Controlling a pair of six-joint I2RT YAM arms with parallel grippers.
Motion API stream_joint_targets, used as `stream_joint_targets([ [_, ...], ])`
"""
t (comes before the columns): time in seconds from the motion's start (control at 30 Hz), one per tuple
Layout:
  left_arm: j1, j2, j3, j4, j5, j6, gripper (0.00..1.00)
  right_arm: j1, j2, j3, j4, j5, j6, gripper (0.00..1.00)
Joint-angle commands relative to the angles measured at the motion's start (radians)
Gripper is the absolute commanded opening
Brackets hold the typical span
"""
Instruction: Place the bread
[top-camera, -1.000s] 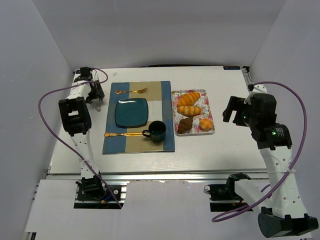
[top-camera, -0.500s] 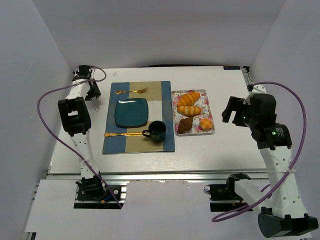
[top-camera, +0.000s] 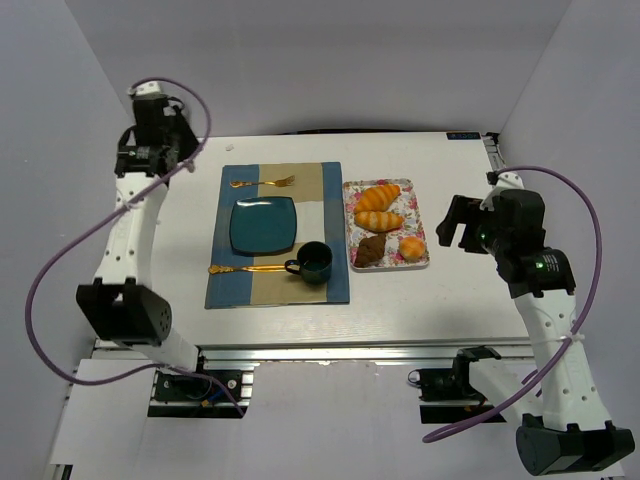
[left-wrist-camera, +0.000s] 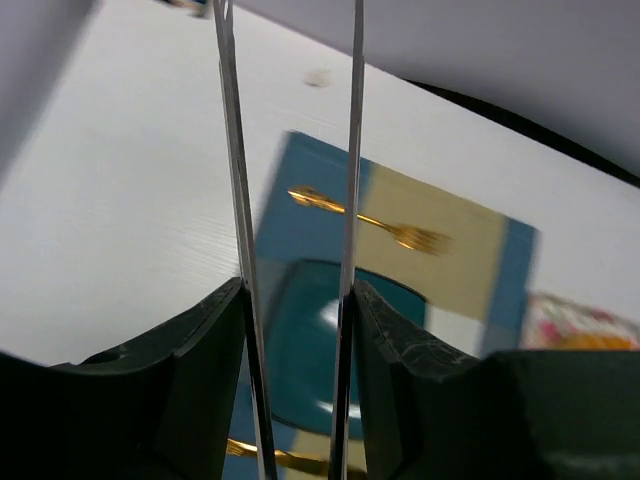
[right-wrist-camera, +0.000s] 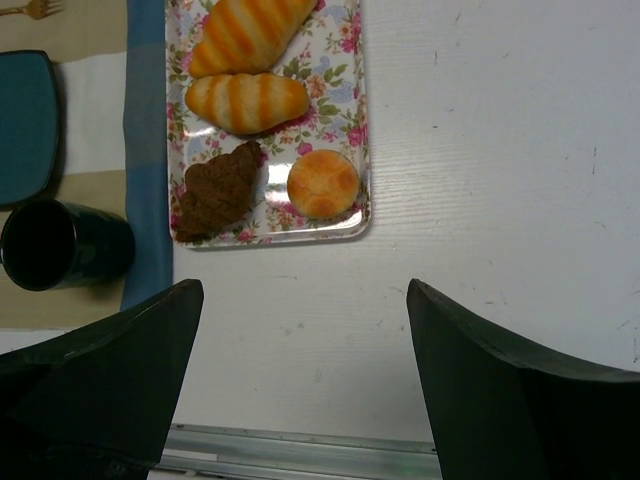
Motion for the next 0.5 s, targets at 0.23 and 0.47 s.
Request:
stream_joint_targets([
  [0.23,-0.528,-0.181,-0.147,-0.038,0.087,-0.132,0.54,0.004,-0.039,0.010,0.052,0.149,0.037,0.89],
  [0.47,-0.777,-0.069,-0.081,-0.099,0.090,-0.086,0.56,0.004,-0.116,0.045,0.036,0.277,0.166,0.89],
])
